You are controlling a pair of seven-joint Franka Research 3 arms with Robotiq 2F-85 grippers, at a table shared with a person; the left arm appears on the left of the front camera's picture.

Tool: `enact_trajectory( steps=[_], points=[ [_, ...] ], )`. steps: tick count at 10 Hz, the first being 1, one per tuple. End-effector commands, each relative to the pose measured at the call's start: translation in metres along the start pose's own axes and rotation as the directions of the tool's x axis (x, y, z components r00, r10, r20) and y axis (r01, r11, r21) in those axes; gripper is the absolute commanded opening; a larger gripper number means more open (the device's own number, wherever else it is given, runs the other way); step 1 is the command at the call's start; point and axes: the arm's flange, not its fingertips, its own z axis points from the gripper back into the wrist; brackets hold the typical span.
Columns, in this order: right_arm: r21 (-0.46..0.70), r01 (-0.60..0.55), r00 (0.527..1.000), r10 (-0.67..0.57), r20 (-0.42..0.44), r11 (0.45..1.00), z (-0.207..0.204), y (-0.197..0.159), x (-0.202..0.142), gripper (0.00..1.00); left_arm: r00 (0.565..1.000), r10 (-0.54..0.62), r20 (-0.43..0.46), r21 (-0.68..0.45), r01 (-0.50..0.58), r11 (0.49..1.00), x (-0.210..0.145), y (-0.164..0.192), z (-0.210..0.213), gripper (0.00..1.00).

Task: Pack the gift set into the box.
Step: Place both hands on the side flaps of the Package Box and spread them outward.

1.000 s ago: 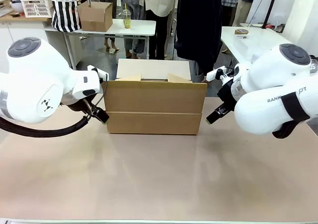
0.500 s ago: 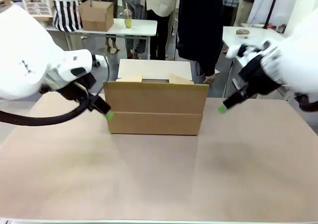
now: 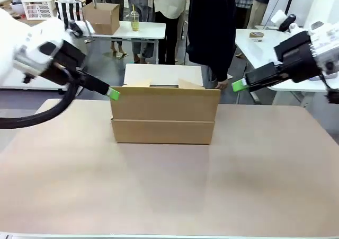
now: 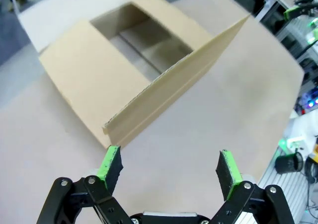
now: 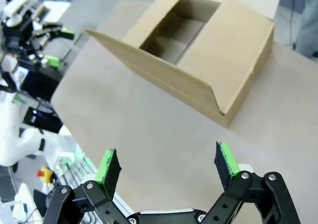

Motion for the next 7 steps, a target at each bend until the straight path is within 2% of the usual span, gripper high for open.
enact_trajectory(
  steps=[1, 2, 3, 4, 5, 6, 7],
  points=[
    [0.240, 0.111, 0.989, -0.130, 0.066, 0.965, 0.008, -0.011, 0.004, 1.00, 0.999, -0.009, 0.050, -0.023, 0.010, 1.000, 0.004, 0.001, 0.014, 1.00],
    [0.441, 0.187, 0.942, -0.288, 0.172, 0.878, 0.031, -0.025, 0.000, 1.00, 0.973, 0.155, 0.172, -0.187, -0.122, 0.975, 0.011, 0.011, 0.022, 1.00],
    [0.593, 0.292, 0.850, -0.488, 0.199, 0.751, 0.053, -0.035, -0.006, 1.00, 0.896, 0.381, 0.230, -0.228, -0.331, 0.916, 0.013, 0.021, 0.038, 1.00],
    [0.713, 0.385, 0.747, -0.652, 0.132, 0.586, 0.073, -0.045, -0.016, 1.00, 0.775, 0.612, 0.157, -0.256, -0.567, 0.783, 0.012, 0.027, 0.054, 1.00],
    [0.660, 0.476, 0.644, -0.741, 0.188, 0.581, 0.083, -0.060, -0.025, 1.00, 0.649, 0.736, 0.191, -0.293, -0.678, 0.674, 0.009, 0.031, 0.069, 1.00],
    [0.647, 0.476, 0.671, -0.721, 0.171, 0.596, 0.080, -0.067, -0.032, 1.00, 0.554, 0.798, 0.236, -0.400, -0.693, 0.599, 0.002, 0.038, 0.079, 1.00],
    [0.610, 0.483, 0.675, -0.711, 0.199, 0.629, 0.065, -0.074, -0.029, 1.00, 0.512, 0.823, 0.246, -0.426, -0.705, 0.567, -0.003, 0.047, 0.075, 1.00]
  ],
)
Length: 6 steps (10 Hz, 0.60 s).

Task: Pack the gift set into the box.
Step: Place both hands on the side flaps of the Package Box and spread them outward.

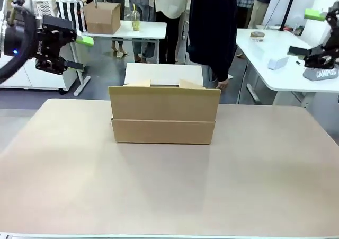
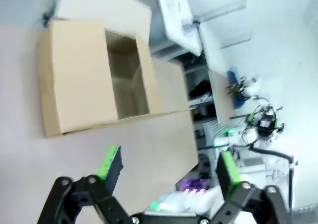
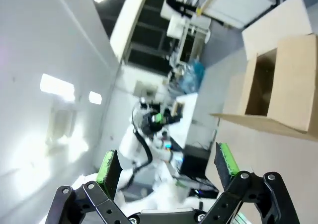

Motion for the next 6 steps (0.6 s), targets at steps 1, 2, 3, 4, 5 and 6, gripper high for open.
enact_trajectory(
  steps=[1, 2, 3, 4, 5, 6],
  points=[
    [-0.009, -0.079, 0.994, 0.078, -0.078, 0.997, -0.0092, 0.0139, -0.0102, 1.00, 0.986, -0.145, -0.079, 0.037, 0.148, 0.988, -0.0057, -0.0072, -0.0129, 1.00],
    [-0.009, -0.079, 0.994, 0.078, -0.078, 0.997, -0.0092, 0.0139, -0.0102, 1.00, 0.986, -0.145, -0.079, 0.037, 0.148, 0.988, -0.0057, -0.0072, -0.0129, 1.00],
    [-0.009, -0.079, 0.994, 0.078, -0.078, 0.997, -0.0092, 0.0139, -0.0102, 1.00, 0.986, -0.145, -0.079, 0.037, 0.148, 0.988, -0.0057, -0.0072, -0.0129, 1.00],
    [-0.009, -0.079, 0.994, 0.078, -0.078, 0.997, -0.0092, 0.0139, -0.0102, 1.00, 0.986, -0.145, -0.079, 0.037, 0.148, 0.988, -0.0057, -0.0072, -0.0129, 1.00],
    [-0.009, -0.079, 0.994, 0.078, -0.078, 0.997, -0.0092, 0.0139, -0.0102, 1.00, 0.986, -0.145, -0.079, 0.037, 0.148, 0.988, -0.0057, -0.0072, -0.0129, 1.00],
    [-0.009, -0.079, 0.994, 0.078, -0.078, 0.997, -0.0092, 0.0139, -0.0102, 1.00, 0.986, -0.145, -0.079, 0.037, 0.148, 0.988, -0.0057, -0.0072, -0.0129, 1.00]
  ],
)
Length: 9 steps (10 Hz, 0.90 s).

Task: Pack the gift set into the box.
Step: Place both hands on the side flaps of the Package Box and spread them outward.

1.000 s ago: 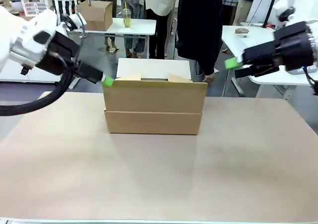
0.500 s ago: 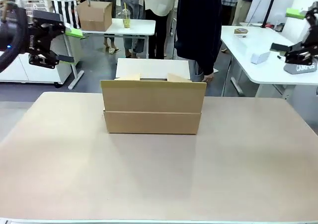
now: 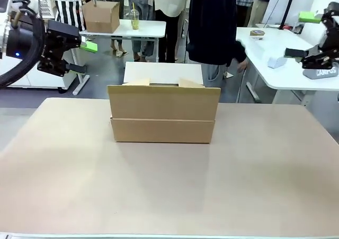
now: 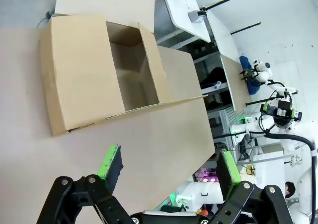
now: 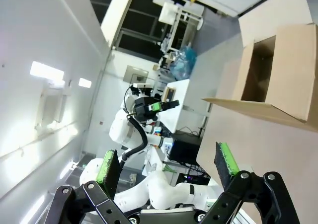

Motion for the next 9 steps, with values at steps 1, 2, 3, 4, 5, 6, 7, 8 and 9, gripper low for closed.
enact_trajectory(
  steps=[1, 2, 3, 4, 5, 6, 7, 8, 9],
  points=[
    [0.025, -0.018, 1.000, 0.018, 0.023, 1.000, -0.001, -0.001, 0.003, 1.00, 1.000, -0.011, 0.011, -0.019, 0.011, 1.000, 0.003, 0.002, 0.002, 1.00],
    [0.025, -0.018, 1.000, 0.018, 0.023, 1.000, -0.001, -0.001, 0.003, 1.00, 1.000, -0.011, 0.011, -0.019, 0.011, 1.000, 0.003, 0.002, 0.002, 1.00],
    [0.025, -0.018, 1.000, 0.018, 0.023, 1.000, -0.001, -0.001, 0.003, 1.00, 1.000, -0.011, 0.011, -0.019, 0.011, 1.000, 0.003, 0.002, 0.002, 1.00],
    [0.025, -0.018, 1.000, 0.018, 0.023, 1.000, -0.001, -0.001, 0.003, 1.00, 1.000, 0.004, 0.004, 0.003, -0.004, 1.000, 0.001, 0.002, 0.003, 1.00],
    [0.025, -0.018, 1.000, 0.018, 0.023, 1.000, -0.001, -0.001, 0.003, 1.00, 0.997, 0.065, 0.035, 0.055, -0.067, 0.996, 0.017, -0.005, -0.002, 1.00],
    [0.025, -0.018, 1.000, 0.018, 0.023, 1.000, -0.001, -0.001, 0.003, 1.00, 0.997, 0.072, -0.006, 0.082, -0.071, 0.994, 0.040, -0.019, -0.019, 1.00],
    [0.025, -0.018, 1.000, 0.018, 0.023, 1.000, -0.001, -0.001, 0.003, 1.00, 0.998, 0.055, -0.024, 0.181, -0.050, 0.982, 0.056, -0.027, -0.037, 1.00],
    [0.025, -0.018, 1.000, 0.018, 0.023, 1.000, -0.001, -0.001, 0.003, 1.00, 0.994, 0.024, -0.106, 0.325, 0.011, 0.946, 0.085, -0.035, -0.084, 1.00],
    [0.025, -0.018, 1.000, 0.018, 0.023, 1.000, -0.001, -0.001, 0.003, 1.00, 0.982, 0.024, -0.188, 0.421, 0.058, 0.905, 0.098, -0.035, -0.114, 1.00]
  ],
)
